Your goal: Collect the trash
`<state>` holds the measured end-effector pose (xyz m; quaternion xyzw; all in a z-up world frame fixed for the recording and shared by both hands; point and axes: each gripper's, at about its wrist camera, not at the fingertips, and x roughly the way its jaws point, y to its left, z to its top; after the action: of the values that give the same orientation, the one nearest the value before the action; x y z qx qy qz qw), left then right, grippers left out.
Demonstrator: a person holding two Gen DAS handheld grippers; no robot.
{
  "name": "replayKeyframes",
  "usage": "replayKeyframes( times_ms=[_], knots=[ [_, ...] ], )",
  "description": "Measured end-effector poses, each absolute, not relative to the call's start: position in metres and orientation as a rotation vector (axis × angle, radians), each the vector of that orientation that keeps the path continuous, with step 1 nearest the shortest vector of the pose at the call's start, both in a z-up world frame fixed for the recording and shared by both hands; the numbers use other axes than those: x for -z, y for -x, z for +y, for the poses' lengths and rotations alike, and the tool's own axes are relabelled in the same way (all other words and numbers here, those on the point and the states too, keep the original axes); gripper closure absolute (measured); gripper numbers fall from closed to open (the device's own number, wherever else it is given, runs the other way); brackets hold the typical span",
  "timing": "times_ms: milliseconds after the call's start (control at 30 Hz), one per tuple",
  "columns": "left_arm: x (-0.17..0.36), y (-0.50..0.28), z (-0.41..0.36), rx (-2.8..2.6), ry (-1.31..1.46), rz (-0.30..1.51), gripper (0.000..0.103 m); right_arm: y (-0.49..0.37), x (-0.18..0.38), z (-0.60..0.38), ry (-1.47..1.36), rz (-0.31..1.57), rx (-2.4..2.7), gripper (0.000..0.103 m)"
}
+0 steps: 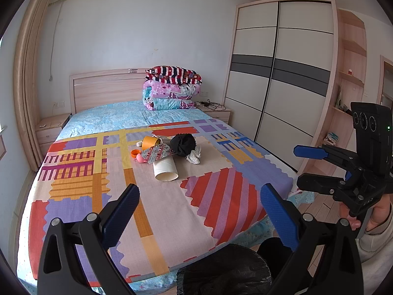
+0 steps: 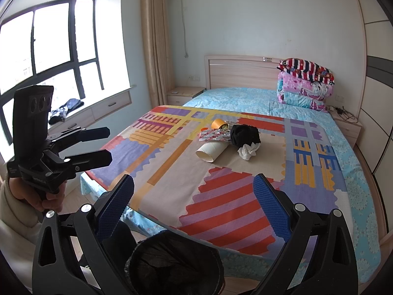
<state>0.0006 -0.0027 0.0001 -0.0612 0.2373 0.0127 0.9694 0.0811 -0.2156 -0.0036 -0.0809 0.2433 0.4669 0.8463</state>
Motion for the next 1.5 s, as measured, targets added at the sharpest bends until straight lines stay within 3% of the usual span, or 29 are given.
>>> replayKeyframes(
  times_ms=[1500],
  knots=[
    [0.0014, 0.0002, -0.0048, -0.009, 0.139, 0.485, 0.008, -0.0799, 0.0076, -0.2146, 0.173, 0.518, -0.985, 0.005]
  ],
)
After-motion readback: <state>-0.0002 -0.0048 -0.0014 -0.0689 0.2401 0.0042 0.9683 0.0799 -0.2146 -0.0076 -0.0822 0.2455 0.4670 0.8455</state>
